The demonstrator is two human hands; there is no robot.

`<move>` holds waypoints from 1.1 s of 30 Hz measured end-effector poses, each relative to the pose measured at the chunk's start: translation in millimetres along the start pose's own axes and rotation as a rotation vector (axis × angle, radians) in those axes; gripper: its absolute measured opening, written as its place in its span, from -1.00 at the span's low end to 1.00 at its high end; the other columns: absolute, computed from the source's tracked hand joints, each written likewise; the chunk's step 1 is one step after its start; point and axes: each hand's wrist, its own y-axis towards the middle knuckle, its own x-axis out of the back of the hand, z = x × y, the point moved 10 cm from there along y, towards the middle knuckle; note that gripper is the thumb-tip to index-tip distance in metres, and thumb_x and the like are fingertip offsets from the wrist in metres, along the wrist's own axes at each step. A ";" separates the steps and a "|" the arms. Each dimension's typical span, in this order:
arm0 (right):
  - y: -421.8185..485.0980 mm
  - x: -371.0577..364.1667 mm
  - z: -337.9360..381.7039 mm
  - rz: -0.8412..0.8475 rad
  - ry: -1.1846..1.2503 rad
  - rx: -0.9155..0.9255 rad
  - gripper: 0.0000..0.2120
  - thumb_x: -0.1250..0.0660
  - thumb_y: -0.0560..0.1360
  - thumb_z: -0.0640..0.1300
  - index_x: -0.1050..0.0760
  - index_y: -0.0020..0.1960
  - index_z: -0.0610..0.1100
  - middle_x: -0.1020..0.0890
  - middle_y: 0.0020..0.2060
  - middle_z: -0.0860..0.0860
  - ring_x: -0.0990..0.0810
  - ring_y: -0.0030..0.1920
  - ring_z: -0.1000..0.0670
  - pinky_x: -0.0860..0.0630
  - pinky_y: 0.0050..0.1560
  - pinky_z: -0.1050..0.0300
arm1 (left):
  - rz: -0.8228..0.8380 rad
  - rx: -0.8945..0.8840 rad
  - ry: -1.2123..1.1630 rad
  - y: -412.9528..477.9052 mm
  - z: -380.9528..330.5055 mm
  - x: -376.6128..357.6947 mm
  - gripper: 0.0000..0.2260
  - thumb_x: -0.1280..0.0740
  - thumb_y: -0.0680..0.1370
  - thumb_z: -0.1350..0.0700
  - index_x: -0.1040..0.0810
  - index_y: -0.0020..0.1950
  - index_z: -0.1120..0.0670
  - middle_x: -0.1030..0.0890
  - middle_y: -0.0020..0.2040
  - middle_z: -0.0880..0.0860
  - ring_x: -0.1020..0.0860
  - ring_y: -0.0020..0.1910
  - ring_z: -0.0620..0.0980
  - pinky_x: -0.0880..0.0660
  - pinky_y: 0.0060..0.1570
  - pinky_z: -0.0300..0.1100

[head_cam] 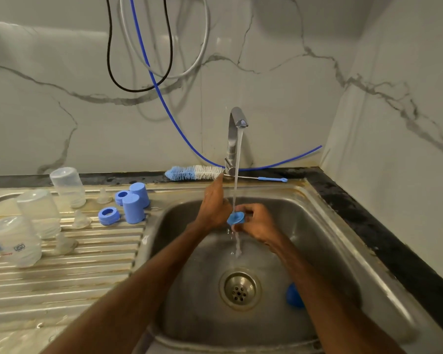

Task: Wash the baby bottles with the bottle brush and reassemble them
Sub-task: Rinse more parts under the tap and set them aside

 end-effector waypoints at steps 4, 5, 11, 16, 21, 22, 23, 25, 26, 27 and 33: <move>0.1 0.9 -0.9 -0.003 0.005 0.012 -0.51 -0.61 0.31 -0.35 -0.61 0.21 -0.24 -0.70 0.08 -0.08 -0.62 -0.12 0.19 -0.51 -0.19 0.47 | 0.070 -0.003 -0.007 26.8 -20.5 -0.2 -0.12 -0.30 0.48 0.45 0.09 0.68 0.14 -0.16 0.63 0.21 -0.14 0.61 0.20 -0.17 0.56 0.07; 0.7 0.9 -1.0 0.000 0.002 0.016 -0.52 -0.61 0.32 -0.35 -0.61 0.21 -0.25 -0.69 0.08 -0.08 -0.62 -0.12 0.20 -0.50 -0.20 0.49 | 0.092 0.002 -0.009 30.8 -22.5 -2.6 -0.10 -0.29 0.47 0.45 0.13 0.68 0.13 -0.14 0.64 0.21 -0.13 0.61 0.20 -0.17 0.57 0.09; 3.2 -1.4 1.0 0.011 0.001 0.004 -0.56 -0.63 0.31 -0.30 -0.61 0.15 -0.20 -0.70 -0.03 0.00 -0.64 -0.12 0.19 -0.52 -0.15 0.40 | 0.119 -0.004 0.007 32.5 -21.3 -8.4 -0.08 -0.29 0.47 0.47 0.17 0.67 0.13 -0.13 0.65 0.20 -0.14 0.61 0.16 -0.21 0.55 0.02; 1.0 0.4 2.4 -0.001 0.092 -0.031 -0.40 -0.67 0.21 -0.35 -0.55 0.20 -0.24 -0.71 0.04 -0.12 -0.70 0.03 -0.07 -0.65 0.10 0.04 | 0.170 -0.083 0.091 38.4 -24.9 -7.8 -0.09 -0.28 0.45 0.46 0.08 0.68 0.10 -0.12 0.65 0.15 -0.11 0.61 0.14 -0.15 0.56 0.02; -4.7 1.2 4.9 -0.004 0.078 -0.033 -0.45 -0.67 0.24 -0.30 -0.59 0.19 -0.21 -0.69 0.03 -0.08 -0.68 0.01 0.03 -0.60 -0.07 0.32 | 0.225 -0.117 0.170 28.7 -16.4 -1.2 -0.11 -0.28 0.46 0.45 0.07 0.69 0.08 -0.13 0.66 0.16 -0.12 0.63 0.13 -0.13 0.58 0.02; -5.9 -1.2 6.9 0.005 0.053 -0.019 -0.46 -0.66 0.26 -0.29 -0.60 0.20 -0.20 -0.70 0.04 -0.08 -0.68 -0.01 0.05 -0.58 -0.10 0.35 | 0.232 -0.102 0.187 23.8 -11.7 1.7 -0.12 -0.29 0.47 0.43 0.05 0.69 0.07 -0.14 0.65 0.16 -0.12 0.63 0.13 -0.15 0.58 0.05; -8.2 -3.5 10.2 0.013 0.022 -0.003 -0.47 -0.66 0.28 -0.27 -0.60 0.22 -0.18 -0.70 0.07 -0.08 -0.68 -0.02 0.07 -0.57 -0.10 0.37 | 0.228 -0.092 0.205 17.1 -8.5 5.8 -0.13 -0.30 0.48 0.41 0.03 0.69 0.07 -0.15 0.65 0.17 -0.13 0.62 0.14 -0.16 0.57 0.07; -12.8 -9.1 18.6 0.029 -0.041 0.032 -0.47 -0.63 0.34 -0.22 -0.59 0.28 -0.16 -0.70 0.12 -0.07 -0.66 -0.02 0.10 -0.54 -0.08 0.38 | 0.197 -0.087 0.250 0.2 -2.6 16.1 -0.19 -0.31 0.51 0.36 -0.02 0.68 0.07 -0.19 0.64 0.16 -0.15 0.62 0.14 -0.16 0.57 0.07; -16.0 -11.6 25.9 0.037 -0.080 0.056 -0.47 -0.62 0.36 -0.20 -0.58 0.30 -0.14 -0.69 0.14 -0.04 -0.65 -0.01 0.11 -0.52 -0.08 0.38 | 0.182 -0.076 0.272 -8.9 1.8 22.9 -0.24 -0.32 0.54 0.33 -0.09 0.67 0.06 -0.23 0.63 0.14 -0.18 0.60 0.13 -0.19 0.56 0.08; -19.9 -12.6 35.1 0.026 -0.119 0.088 -0.48 -0.60 0.38 -0.18 -0.58 0.31 -0.12 -0.68 0.13 0.00 -0.63 0.01 0.11 -0.50 -0.08 0.39 | 0.171 -0.059 0.293 -17.3 7.1 30.9 -0.32 -0.34 0.56 0.29 -0.18 0.64 0.05 -0.29 0.60 0.13 -0.24 0.57 0.13 -0.24 0.52 0.08; -35.5 -35.7 65.0 0.025 -0.260 0.157 -0.49 -0.63 0.34 -0.19 -0.61 0.26 -0.13 -0.69 0.04 0.01 -0.64 -0.03 0.09 -0.55 0.04 0.22 | 0.131 0.016 0.402 -51.1 38.2 89.4 -0.79 -0.40 0.54 0.19 -0.63 0.17 0.01 -0.64 0.15 0.02 -0.57 0.14 0.03 -0.59 0.14 0.04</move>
